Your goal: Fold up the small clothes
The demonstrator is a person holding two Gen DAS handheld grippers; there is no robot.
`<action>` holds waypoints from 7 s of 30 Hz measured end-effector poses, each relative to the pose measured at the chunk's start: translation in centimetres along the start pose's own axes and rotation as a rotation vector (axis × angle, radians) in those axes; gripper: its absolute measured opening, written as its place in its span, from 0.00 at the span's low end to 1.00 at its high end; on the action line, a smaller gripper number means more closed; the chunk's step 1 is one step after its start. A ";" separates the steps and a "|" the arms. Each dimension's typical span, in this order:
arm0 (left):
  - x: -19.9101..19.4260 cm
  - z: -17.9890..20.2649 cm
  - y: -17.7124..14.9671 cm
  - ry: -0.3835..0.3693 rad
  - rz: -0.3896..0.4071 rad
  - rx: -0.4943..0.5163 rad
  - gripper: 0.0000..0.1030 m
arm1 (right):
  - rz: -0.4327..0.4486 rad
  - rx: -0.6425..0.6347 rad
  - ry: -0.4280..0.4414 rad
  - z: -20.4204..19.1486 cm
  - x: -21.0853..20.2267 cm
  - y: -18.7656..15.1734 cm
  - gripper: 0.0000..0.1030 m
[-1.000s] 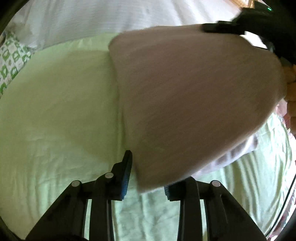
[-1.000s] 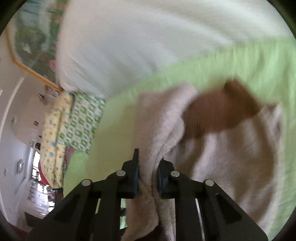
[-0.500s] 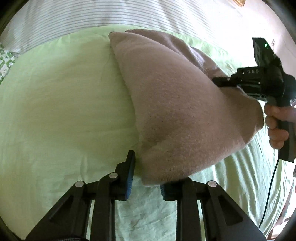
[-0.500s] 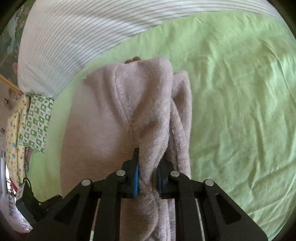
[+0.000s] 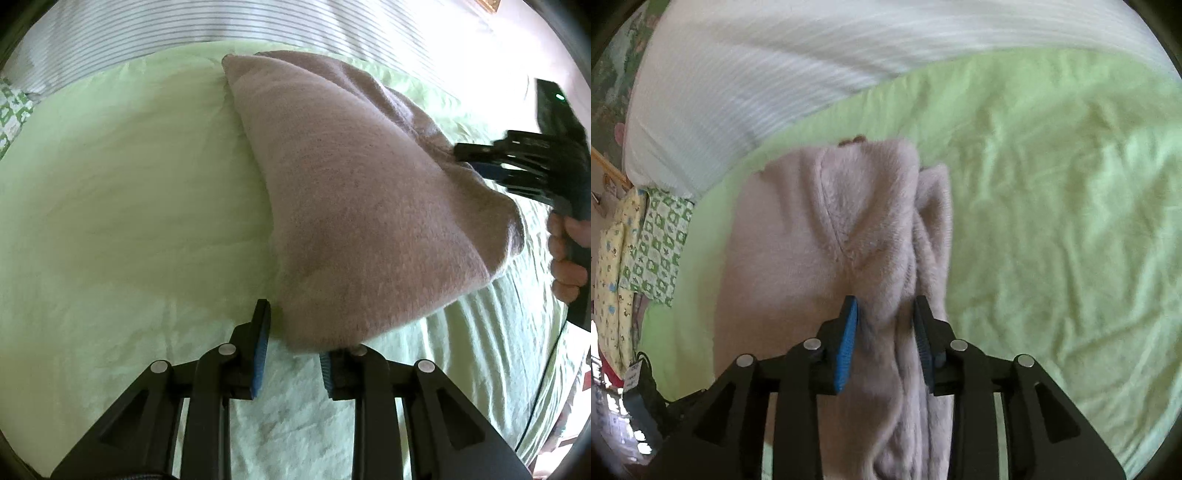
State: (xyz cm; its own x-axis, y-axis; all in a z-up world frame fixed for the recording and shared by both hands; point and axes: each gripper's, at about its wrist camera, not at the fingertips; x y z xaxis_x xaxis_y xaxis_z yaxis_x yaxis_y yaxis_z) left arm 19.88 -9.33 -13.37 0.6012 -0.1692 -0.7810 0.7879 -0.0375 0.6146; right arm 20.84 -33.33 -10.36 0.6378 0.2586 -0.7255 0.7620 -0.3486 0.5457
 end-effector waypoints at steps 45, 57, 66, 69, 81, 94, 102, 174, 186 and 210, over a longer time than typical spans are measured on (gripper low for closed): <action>-4.2 -5.5 2.2 -0.119 -0.013 -0.242 0.53 | 0.061 0.110 -0.039 2.6 -4.4 -2.6 0.47; 0.8 -4.3 9.9 -0.143 0.017 -0.421 0.56 | 0.061 0.081 0.023 1.9 0.1 2.9 0.55; 5.6 -2.7 10.7 -0.095 -0.060 -0.362 0.77 | -0.051 0.026 -0.090 2.6 3.6 2.6 0.56; 6.5 -3.2 10.3 -0.073 -0.081 -0.363 0.88 | -0.040 0.076 -0.103 4.2 3.2 2.1 0.56; 7.4 -4.6 8.8 -0.179 -0.101 -0.492 0.88 | -0.072 0.145 0.032 5.1 2.4 1.4 0.57; 7.8 -3.3 8.9 -0.275 -0.055 -0.461 0.52 | -0.120 0.179 0.124 2.7 3.2 -0.7 0.30; 1.2 -5.2 9.1 -0.289 0.050 -0.411 0.46 | -0.058 0.110 0.214 -3.2 0.2 -1.1 0.27; -11.0 -13.5 -5.4 0.045 0.050 -0.273 0.67 | -0.018 -0.203 0.050 -18.3 -6.6 -15.2 0.03; -17.9 -10.7 -7.1 0.184 0.173 -0.148 0.81 | 0.040 -0.171 0.094 -20.7 -9.8 -18.3 0.09; -17.4 -8.5 -8.4 0.319 0.198 -0.102 0.83 | 0.147 -0.265 0.038 -22.4 -11.6 -21.3 0.76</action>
State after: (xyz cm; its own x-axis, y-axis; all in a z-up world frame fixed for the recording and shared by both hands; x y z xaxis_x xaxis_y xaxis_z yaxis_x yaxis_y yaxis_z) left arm 3.99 2.33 -5.89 0.7414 0.1521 -0.6536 0.6522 0.0661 0.7552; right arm -0.30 -8.74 -4.19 0.7436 0.2580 -0.6169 0.6603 -0.1385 0.7381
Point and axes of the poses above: each gripper's, at about its wrist camera, not at the fingertips, and x roughly the way its jaws point, z to its right, y to its top, and after that the axes turned 10 degrees about z, right-handed
